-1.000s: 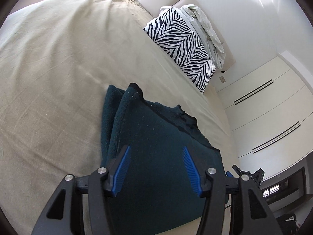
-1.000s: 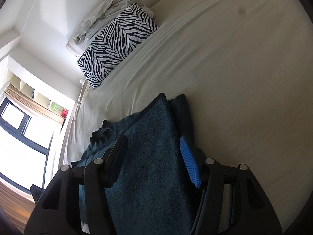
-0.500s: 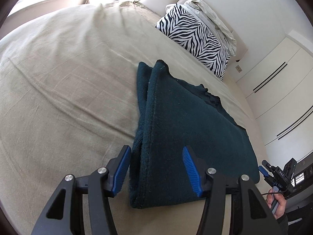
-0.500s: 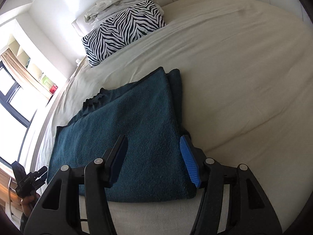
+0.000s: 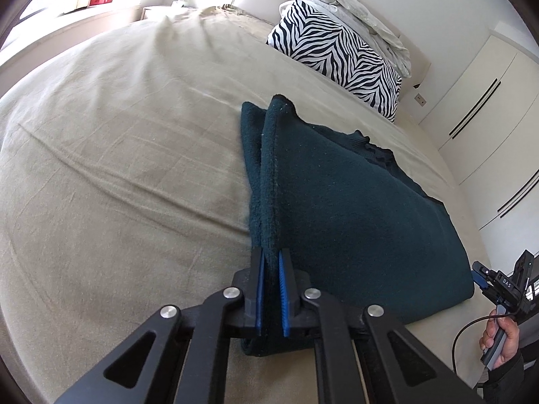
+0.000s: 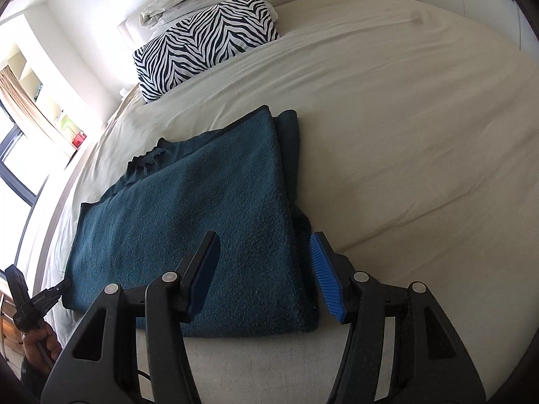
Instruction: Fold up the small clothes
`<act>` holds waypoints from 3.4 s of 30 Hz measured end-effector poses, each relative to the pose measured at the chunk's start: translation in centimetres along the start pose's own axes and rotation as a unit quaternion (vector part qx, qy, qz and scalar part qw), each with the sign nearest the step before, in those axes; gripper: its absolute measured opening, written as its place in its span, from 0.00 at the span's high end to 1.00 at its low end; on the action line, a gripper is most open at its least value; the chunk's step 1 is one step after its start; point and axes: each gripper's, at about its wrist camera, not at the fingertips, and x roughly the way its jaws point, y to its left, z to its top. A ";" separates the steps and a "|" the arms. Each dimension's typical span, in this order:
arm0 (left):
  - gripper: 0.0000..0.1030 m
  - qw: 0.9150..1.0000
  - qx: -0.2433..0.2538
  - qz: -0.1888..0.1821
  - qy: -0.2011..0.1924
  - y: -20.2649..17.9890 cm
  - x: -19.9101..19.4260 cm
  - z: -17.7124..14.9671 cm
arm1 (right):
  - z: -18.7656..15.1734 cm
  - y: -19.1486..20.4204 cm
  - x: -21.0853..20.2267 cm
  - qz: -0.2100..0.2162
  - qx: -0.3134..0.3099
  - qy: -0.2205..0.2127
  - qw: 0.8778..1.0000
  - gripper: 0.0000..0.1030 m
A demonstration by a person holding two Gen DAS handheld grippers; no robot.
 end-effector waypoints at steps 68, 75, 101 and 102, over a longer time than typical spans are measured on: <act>0.73 0.988 0.125 -0.004 -0.093 -9.8 1.7 9.0 | 5.3 8.1 2.7 0.213 0.066 -0.011 0.975 0.29; 0.73 0.989 0.133 0.048 -0.053 -8.9 9.6 11.2 | 6.7 15.0 15.3 0.295 0.111 0.094 0.944 0.38; 0.60 0.991 0.116 0.062 -0.002 -11.0 4.9 1.9 | -4.3 12.5 4.3 0.301 0.060 0.068 0.949 0.31; 0.60 0.989 0.124 0.074 0.007 -11.2 5.0 0.8 | -5.3 12.9 5.2 0.306 0.061 0.091 0.946 0.31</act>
